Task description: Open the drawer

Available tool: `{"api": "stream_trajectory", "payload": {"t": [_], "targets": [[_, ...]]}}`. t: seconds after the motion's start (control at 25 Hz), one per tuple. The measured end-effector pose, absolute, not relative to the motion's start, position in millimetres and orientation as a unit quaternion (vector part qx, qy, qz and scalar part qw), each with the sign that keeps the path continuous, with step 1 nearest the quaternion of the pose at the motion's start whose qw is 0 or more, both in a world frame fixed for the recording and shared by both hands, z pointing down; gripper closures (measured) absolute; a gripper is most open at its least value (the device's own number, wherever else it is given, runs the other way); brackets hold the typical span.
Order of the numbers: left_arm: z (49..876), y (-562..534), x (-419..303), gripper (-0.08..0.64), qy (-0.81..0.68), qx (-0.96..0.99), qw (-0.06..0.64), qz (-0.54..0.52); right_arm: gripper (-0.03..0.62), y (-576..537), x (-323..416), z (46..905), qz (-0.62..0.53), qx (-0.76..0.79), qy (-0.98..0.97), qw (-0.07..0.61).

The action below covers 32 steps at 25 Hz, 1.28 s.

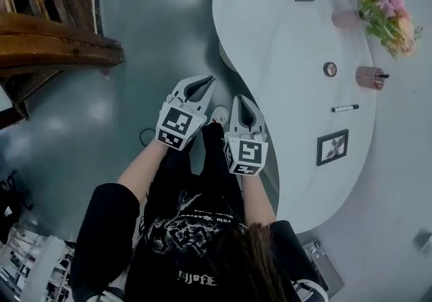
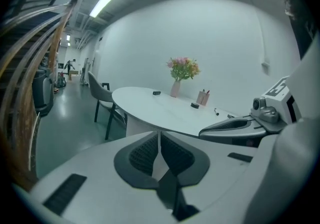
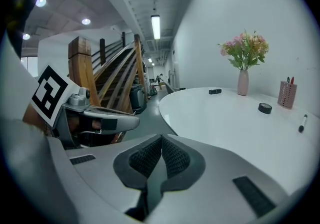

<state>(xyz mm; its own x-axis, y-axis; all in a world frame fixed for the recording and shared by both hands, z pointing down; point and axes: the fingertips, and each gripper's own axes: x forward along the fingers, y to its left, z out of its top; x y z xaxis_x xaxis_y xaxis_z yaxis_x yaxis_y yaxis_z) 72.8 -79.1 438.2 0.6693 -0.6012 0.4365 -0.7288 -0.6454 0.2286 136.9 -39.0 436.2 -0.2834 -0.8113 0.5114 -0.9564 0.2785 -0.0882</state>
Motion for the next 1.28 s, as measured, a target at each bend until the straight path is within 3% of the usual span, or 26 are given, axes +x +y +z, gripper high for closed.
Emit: {"api": "stream_trajectory", "payload": {"t": [1.28], "targets": [[589.1, -143.3, 51.1, 0.531, -0.322, 0.911, 0.207, 0.153, 0.566, -96.2, 105.6, 577.3, 0.217, 0.655, -0.703, 0.17]]}}
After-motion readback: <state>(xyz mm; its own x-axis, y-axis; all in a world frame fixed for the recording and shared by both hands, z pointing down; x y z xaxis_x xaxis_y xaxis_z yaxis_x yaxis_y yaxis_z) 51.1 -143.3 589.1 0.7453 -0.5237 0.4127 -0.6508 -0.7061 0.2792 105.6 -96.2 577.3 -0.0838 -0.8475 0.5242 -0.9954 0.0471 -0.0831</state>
